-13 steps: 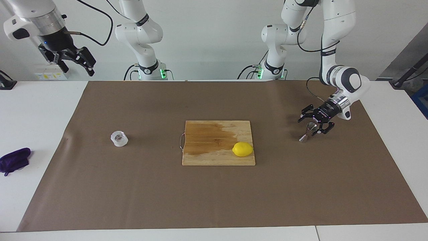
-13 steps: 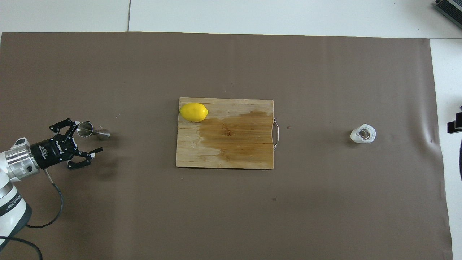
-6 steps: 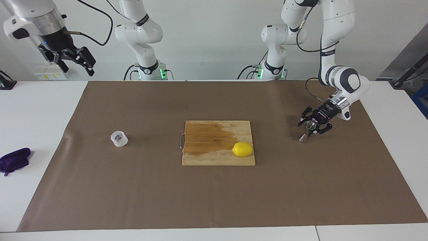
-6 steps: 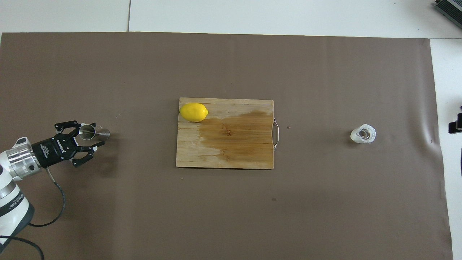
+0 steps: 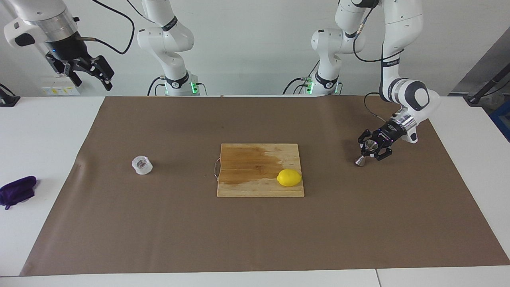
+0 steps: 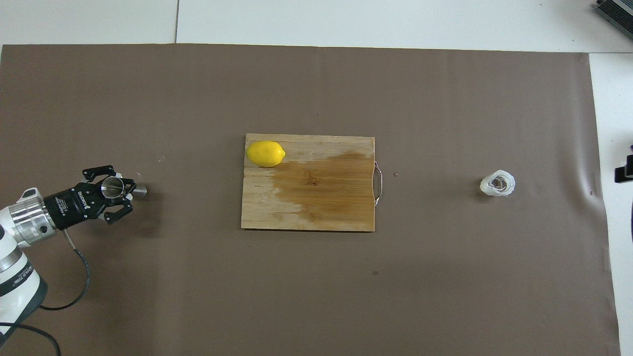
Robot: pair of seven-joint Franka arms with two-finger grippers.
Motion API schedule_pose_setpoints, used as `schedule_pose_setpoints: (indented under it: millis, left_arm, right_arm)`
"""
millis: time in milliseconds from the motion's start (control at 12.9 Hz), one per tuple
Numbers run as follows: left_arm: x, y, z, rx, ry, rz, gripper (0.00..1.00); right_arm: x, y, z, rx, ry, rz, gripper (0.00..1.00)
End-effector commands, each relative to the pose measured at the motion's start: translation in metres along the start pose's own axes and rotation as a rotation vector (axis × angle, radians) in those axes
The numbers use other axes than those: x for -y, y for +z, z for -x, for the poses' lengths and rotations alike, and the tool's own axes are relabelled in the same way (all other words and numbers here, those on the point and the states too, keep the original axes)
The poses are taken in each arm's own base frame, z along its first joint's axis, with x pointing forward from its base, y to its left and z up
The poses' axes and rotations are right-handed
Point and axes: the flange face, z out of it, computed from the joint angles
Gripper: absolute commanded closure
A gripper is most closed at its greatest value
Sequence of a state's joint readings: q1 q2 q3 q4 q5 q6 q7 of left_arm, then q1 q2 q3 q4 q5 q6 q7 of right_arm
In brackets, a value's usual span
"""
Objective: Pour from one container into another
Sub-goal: 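Close the left gripper around the small metal cup, then lift the metal cup with the left gripper and carry it over the board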
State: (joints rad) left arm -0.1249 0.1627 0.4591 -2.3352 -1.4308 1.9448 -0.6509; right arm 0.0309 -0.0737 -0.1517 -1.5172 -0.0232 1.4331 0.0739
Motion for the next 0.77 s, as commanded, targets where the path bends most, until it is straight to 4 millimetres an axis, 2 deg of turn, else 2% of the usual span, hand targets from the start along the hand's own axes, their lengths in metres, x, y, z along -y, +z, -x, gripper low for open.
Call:
schedule_pose_setpoints:
  millis: [0,232,464,696]
  left_arm:
    - [-0.001,0.002,0.006,0.003,-0.024,0.014,0.95]
    - [-0.011,0.01,0.021,-0.001,-0.074,0.01,1.0]
    - [-0.016,0.018,0.034,0.005,-0.067,0.0,1.0]
    - [-0.022,0.051,0.077,-0.036,-0.097,0.009,1.0]
  right_arm:
    - [-0.002,-0.002,0.007,0.005,-0.02,-0.022,0.0]
    - [-0.002,-0.002,0.007,0.005,-0.02,-0.022,0.0]
    - [-0.002,-0.002,0.007,0.005,-0.018,-0.023,0.0]
    - [-0.002,-0.004,0.009,0.0,-0.02,-0.022,0.0]
